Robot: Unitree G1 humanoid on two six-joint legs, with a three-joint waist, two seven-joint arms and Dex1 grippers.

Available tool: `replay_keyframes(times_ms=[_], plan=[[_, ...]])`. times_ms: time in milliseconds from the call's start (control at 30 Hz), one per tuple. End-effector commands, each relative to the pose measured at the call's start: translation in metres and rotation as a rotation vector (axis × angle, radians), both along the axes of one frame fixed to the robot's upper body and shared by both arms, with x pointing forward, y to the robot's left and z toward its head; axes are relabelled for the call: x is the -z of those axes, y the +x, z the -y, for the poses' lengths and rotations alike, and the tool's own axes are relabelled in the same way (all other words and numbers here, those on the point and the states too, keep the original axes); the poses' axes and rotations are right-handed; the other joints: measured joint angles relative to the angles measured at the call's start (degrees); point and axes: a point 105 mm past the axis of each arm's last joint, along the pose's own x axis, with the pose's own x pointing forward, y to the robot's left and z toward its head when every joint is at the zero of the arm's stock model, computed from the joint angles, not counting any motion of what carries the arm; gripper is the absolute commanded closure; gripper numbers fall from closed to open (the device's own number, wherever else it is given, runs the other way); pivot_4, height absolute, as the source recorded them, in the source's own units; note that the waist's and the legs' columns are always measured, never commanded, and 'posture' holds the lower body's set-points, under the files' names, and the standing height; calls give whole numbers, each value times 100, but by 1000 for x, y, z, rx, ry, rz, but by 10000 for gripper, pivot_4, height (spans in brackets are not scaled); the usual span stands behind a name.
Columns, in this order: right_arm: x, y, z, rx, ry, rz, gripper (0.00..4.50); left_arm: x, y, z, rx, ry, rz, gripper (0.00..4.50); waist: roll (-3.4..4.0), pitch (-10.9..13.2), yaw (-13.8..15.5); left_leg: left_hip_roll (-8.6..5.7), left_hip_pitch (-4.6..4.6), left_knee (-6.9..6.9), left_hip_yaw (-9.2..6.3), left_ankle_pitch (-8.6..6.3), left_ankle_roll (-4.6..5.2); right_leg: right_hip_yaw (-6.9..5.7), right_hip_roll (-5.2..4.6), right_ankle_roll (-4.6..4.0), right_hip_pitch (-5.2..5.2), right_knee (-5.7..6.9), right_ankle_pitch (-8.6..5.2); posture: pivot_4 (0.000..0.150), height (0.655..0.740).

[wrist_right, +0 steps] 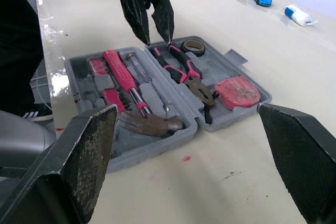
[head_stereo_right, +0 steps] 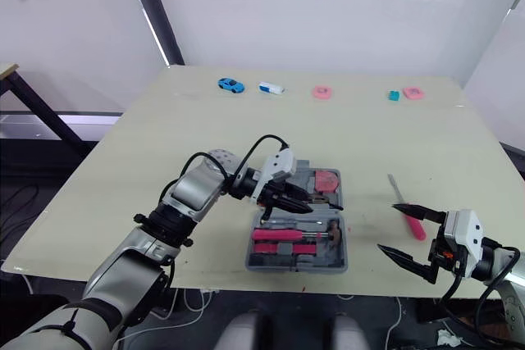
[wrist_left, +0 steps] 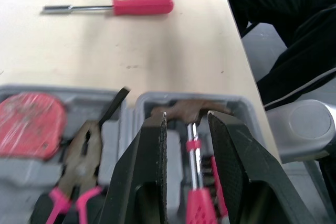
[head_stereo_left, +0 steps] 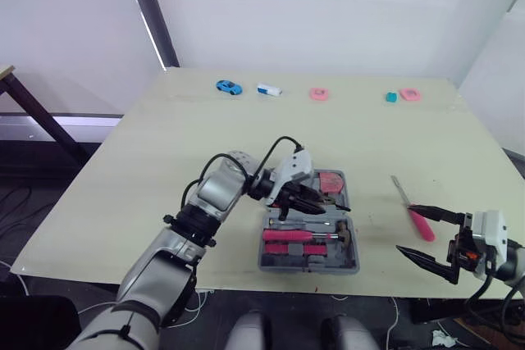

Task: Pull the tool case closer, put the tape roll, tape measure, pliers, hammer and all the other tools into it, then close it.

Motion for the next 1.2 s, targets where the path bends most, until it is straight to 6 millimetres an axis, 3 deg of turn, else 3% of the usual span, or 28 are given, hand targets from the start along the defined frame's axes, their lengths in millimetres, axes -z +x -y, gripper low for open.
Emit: replay_keyframes(times_ms=[33,100,167,200,267,600,1200], plan=[[-8,2,-1,-3,6,43,0,-3,-2,-6,30,-70,26,31740,0,0,-10,0,0,0,0,0,0,0,0,0,0,0,0,1500,7395],[-8,2,-1,-3,7,44,0,2,-4,-9,37,-83,6,31740,0,0,-9,0,0,0,0,0,0,0,0,-2,0,1,1,1500,7395],[-9,3,-1,-4,6,44,0,6,-6,-11,49,-99,6,36597,0,0,-5,0,0,0,0,0,0,-1,0,-2,0,2,1,1500,7395],[-9,3,-1,-4,6,44,0,8,-7,-11,58,-103,7,36778,0,0,-5,0,0,0,0,0,0,0,0,-2,0,2,1,1500,7395],[-9,3,-1,-5,6,43,0,12,-10,-11,71,-107,7,44778,0,0,-1,0,0,2,0,0,0,0,0,-2,0,2,1,1500,7395],[-9,1,-1,-4,5,38,0,42,-24,-11,136,-78,41,44778,0,0,1,1,0,3,1,0,0,0,0,-5,0,3,3,1500,7395],[-11,-1,-1,-4,3,36,0,69,-21,-10,111,-36,61,44778,1,-1,1,1,-1,7,0,0,0,0,0,-5,0,5,3,1500,7395]])
